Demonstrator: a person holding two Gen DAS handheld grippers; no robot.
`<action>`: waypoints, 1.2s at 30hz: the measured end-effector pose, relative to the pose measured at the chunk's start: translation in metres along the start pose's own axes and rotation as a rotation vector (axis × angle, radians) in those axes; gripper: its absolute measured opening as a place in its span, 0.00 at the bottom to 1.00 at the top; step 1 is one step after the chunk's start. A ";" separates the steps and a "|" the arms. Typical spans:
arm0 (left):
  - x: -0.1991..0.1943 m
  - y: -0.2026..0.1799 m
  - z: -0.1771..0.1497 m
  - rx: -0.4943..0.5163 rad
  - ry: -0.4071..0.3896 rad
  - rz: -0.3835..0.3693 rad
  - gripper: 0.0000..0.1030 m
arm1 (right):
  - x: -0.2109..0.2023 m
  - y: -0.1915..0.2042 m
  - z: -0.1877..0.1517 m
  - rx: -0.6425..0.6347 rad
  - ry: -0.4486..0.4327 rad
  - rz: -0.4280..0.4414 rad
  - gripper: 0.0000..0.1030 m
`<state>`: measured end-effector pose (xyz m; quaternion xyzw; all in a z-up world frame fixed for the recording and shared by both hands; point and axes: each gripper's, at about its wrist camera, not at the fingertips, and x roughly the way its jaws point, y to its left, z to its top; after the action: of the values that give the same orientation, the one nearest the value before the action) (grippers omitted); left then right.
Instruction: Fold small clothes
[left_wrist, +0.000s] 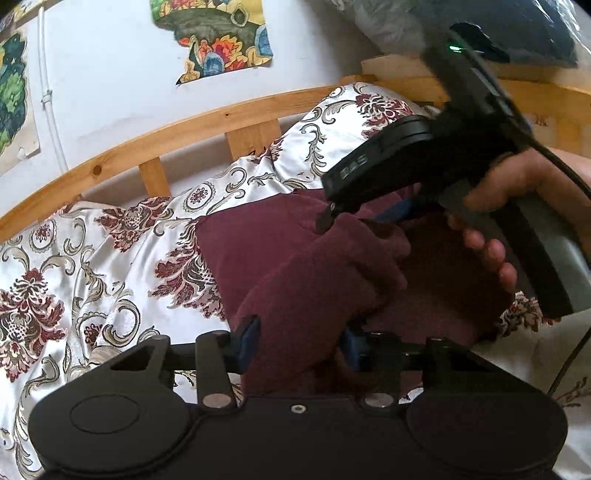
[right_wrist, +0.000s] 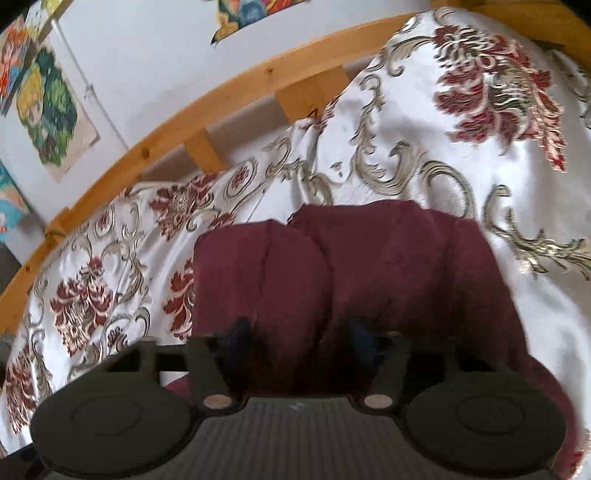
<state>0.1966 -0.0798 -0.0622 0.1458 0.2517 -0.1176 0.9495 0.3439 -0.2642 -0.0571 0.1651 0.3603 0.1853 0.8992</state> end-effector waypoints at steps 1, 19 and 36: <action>0.000 -0.002 -0.001 0.004 0.000 0.005 0.42 | 0.001 0.001 -0.001 -0.006 -0.010 0.003 0.26; -0.022 -0.062 0.031 0.072 -0.118 -0.078 0.28 | -0.078 -0.008 0.014 -0.157 -0.271 -0.065 0.13; -0.014 -0.063 0.028 -0.055 -0.055 -0.268 0.56 | -0.086 -0.051 0.003 -0.075 -0.177 -0.155 0.13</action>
<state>0.1785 -0.1459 -0.0458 0.0816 0.2459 -0.2403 0.9355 0.2993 -0.3487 -0.0261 0.1185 0.2840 0.1135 0.9447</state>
